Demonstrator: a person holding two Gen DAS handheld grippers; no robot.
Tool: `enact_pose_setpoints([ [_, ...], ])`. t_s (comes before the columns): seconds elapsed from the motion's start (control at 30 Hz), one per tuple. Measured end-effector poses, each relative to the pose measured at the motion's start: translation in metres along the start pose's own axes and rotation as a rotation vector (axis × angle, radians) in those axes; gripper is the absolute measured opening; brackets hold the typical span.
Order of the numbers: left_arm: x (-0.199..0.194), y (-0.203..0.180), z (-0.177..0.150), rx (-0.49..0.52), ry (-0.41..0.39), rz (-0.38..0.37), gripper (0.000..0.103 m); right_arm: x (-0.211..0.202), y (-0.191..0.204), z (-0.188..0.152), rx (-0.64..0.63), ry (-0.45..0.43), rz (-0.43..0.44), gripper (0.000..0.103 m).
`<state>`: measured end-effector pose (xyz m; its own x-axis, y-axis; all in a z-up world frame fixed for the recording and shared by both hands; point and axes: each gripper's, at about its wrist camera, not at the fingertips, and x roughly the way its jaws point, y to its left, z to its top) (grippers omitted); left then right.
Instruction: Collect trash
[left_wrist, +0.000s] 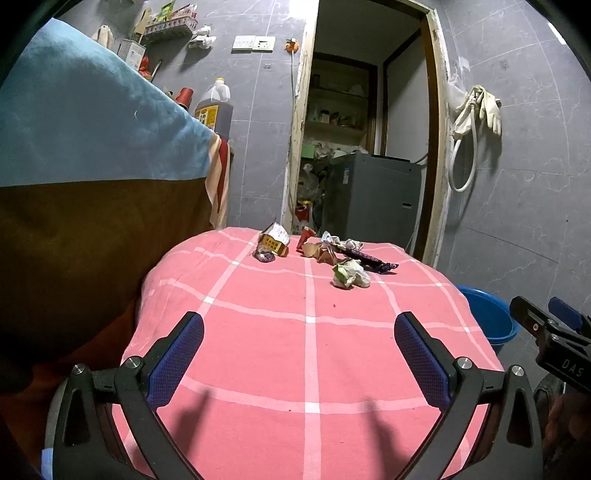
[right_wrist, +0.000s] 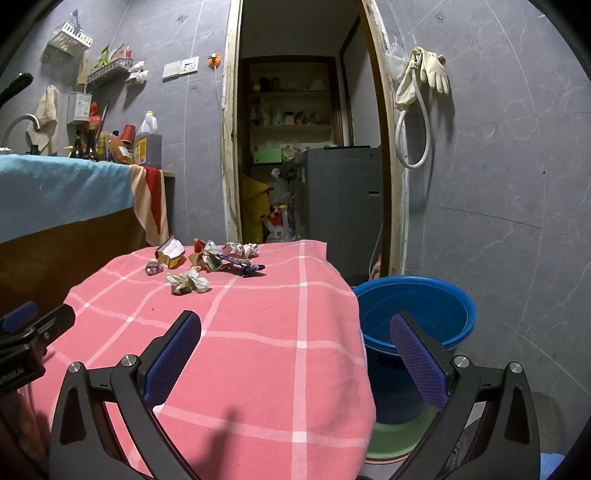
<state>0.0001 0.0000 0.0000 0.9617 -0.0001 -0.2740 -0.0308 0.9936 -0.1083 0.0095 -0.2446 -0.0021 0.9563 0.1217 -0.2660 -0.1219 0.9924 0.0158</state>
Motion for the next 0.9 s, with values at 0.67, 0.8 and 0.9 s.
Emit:
enact_pose_setpoints([
  [0.67, 0.0005, 0.0036, -0.0023, -0.005, 0.006, -0.002, 0.101, 0.0003, 0.0006, -0.0004, 0.001, 0.0, 0.0, 0.103],
  [0.8, 0.0007, 0.0043, -0.0018, -0.007, 0.009, -0.003, 0.101, 0.0005, 0.0004, -0.0004, 0.0, 0.0, 0.0, 0.103],
  [0.9, 0.0006, 0.0044, -0.0015, -0.008, 0.01, -0.003, 0.101, 0.0007, 0.0001, -0.0005, 0.0, 0.0, 0.0, 0.103],
])
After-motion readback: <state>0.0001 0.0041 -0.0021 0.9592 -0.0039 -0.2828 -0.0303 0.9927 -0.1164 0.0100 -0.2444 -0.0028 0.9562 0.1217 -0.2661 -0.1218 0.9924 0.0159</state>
